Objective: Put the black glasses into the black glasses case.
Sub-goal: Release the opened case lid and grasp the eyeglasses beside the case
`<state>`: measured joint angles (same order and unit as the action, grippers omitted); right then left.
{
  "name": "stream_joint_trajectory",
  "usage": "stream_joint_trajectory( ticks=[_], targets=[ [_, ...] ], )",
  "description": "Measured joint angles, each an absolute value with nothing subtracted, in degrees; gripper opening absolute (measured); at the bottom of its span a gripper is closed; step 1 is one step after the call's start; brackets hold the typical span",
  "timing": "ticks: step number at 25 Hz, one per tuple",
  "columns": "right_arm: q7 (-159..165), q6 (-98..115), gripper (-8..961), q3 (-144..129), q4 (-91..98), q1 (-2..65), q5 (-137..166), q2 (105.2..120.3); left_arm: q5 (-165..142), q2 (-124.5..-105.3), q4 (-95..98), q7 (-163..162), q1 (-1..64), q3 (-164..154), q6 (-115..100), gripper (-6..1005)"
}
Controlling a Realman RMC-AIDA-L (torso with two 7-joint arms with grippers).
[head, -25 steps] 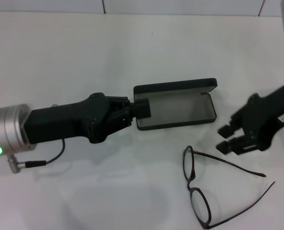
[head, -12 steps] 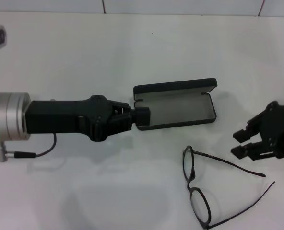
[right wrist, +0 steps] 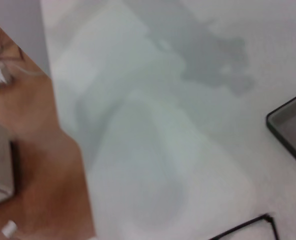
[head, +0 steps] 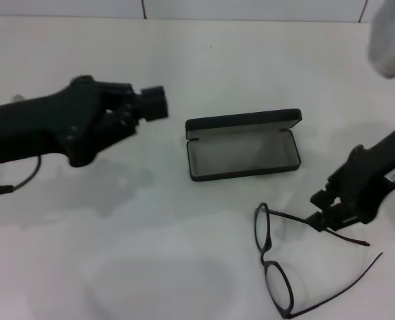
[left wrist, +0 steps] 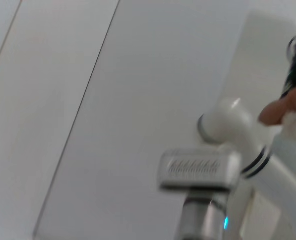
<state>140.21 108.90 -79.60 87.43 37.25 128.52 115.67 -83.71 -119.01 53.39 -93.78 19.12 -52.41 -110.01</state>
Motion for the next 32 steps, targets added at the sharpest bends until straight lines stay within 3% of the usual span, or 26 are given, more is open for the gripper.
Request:
stream_joint_trajectory(
  ticks=[7,16,32],
  targets=[
    [148.8,108.3,343,-86.2,84.3,43.4,129.8,116.02,-77.4,-118.33,49.8,-83.6,15.6,-51.8,-111.0,71],
    [153.6,101.7,354,-86.5,62.5,53.7,120.7,116.18,-77.1,-117.57,39.6,-67.8,12.1,-50.4,-112.6,70],
    [138.7,105.1,388,-80.6,58.4,56.1,122.4,115.49,-77.3,-117.6,36.9,-61.8,12.6,-49.6,-112.3,70]
  ],
)
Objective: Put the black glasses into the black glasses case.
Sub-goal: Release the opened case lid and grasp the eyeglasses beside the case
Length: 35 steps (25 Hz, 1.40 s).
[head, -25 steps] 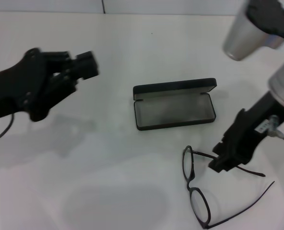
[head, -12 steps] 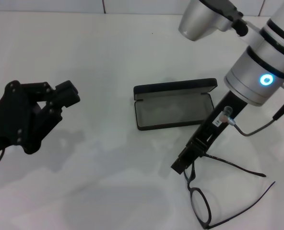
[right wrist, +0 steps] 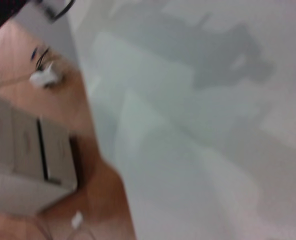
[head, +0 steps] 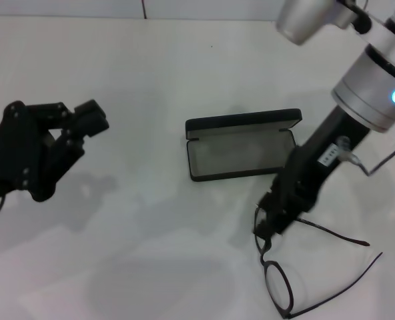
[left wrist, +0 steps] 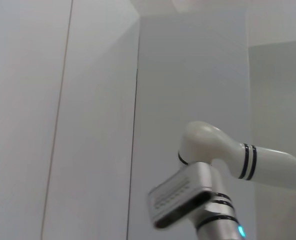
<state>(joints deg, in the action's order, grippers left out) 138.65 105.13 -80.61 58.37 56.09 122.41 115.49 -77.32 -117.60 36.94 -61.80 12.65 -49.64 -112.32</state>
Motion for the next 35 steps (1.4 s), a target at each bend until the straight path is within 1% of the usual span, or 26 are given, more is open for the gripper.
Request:
stream_joint_trajectory(
  ticks=[1,6,13,19,22,24,29,35],
  targets=[
    [135.2,106.1,390,-80.6,58.5,56.1,123.2,115.41,-77.3,-117.6,36.9,-61.8,12.7,-49.0,-112.3,70],
    [122.0,107.3,554,-80.9,59.9,54.1,126.9,115.57,-77.4,-118.04,36.3,-61.8,13.0,-46.7,-111.9,70],
    [111.8,105.1,545,-88.5,72.5,50.3,133.0,115.92,-77.6,-118.2,31.3,-60.4,13.6,-45.3,-110.3,70],
    [109.9,102.3,544,-98.7,79.4,50.8,138.8,116.1,-77.6,-118.8,30.1,-58.3,13.5,-45.2,-107.8,70],
    [109.3,101.0,544,-103.0,80.5,52.2,140.0,116.18,-77.6,-118.82,30.1,-57.6,13.3,-45.2,-106.5,70],
    [107.7,99.8,543,-105.6,82.8,52.0,141.2,116.19,-77.6,-118.77,30.1,-57.4,13.1,-45.2,-106.2,70],
    [102.3,96.9,537,-108.6,86.0,49.5,142.5,116.18,-77.4,-118.26,30.1,-56.6,11.1,-45.2,-106.9,70],
    [100.1,95.9,529,-109.8,86.8,49.1,142.7,115.81,-82.5,-116.61,30.9,-56.3,7.0,-45.5,-108.9,70]
  ],
)
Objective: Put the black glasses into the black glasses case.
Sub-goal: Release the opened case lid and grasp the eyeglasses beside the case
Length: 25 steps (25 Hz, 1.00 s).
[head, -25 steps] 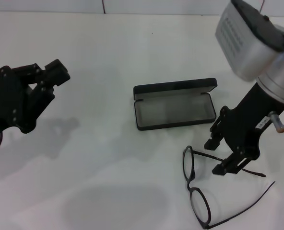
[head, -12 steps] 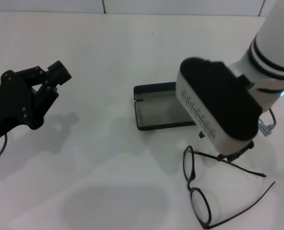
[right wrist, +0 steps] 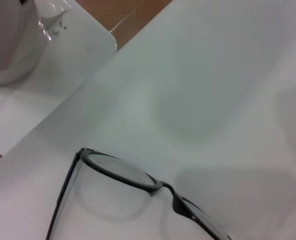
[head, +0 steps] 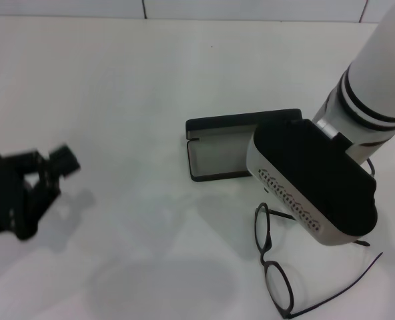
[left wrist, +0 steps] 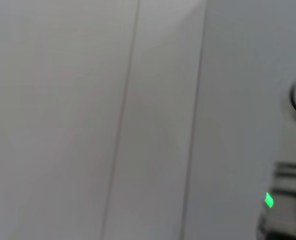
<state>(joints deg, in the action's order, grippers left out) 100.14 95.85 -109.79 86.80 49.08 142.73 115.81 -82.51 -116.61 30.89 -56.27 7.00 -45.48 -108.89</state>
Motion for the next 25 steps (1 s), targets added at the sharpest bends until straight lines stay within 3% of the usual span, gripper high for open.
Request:
stream_joint_trajectory(
  ticks=[25],
  targets=[
    [98.0,96.1,494,-119.3,93.4,49.1,142.7,115.86,-103.7,-118.2,30.1,-56.7,7.6,-49.3,-109.7,69]
  ],
)
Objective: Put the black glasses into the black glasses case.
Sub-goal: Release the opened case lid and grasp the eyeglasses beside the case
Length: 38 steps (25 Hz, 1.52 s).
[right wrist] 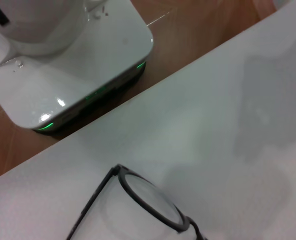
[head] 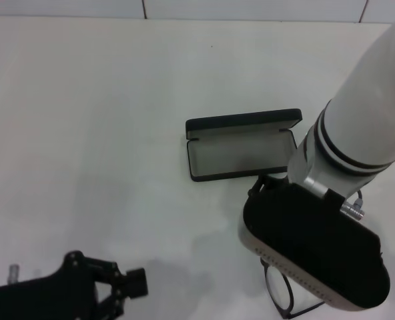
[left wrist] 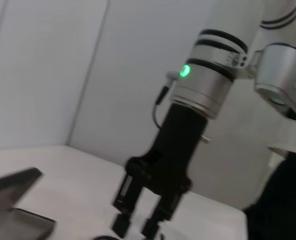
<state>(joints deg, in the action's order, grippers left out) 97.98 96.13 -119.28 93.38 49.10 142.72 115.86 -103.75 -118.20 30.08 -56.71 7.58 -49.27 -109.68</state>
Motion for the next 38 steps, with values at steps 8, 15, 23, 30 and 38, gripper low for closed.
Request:
stream_joint_trajectory(
  ticks=[8,15,23,30,38],
  targets=[
    [96.5,93.9,483,-123.0,94.2,49.4,144.0,116.09,-103.8,-118.71,28.5,-56.4,8.0,-51.0,-109.7,69],
    [95.2,90.8,473,-126.2,93.5,49.3,145.4,115.96,-103.4,-119.11,28.6,-56.3,8.0,-50.8,-109.7,69],
    [94.6,89.4,462,-128.4,91.3,50.0,145.4,115.99,-103.2,-119.18,28.4,-56.3,7.9,-50.6,-109.5,69],
    [94.6,88.3,452,-130.1,89.4,50.1,145.0,116.17,-103.1,-119.18,28.0,-56.3,7.6,-50.5,-109.3,69],
    [94.6,88.2,441,-130.7,89.7,50.0,142.8,116.19,-103.1,-119.31,27.9,-56.3,7.5,-50.4,-109.1,69]
  ],
)
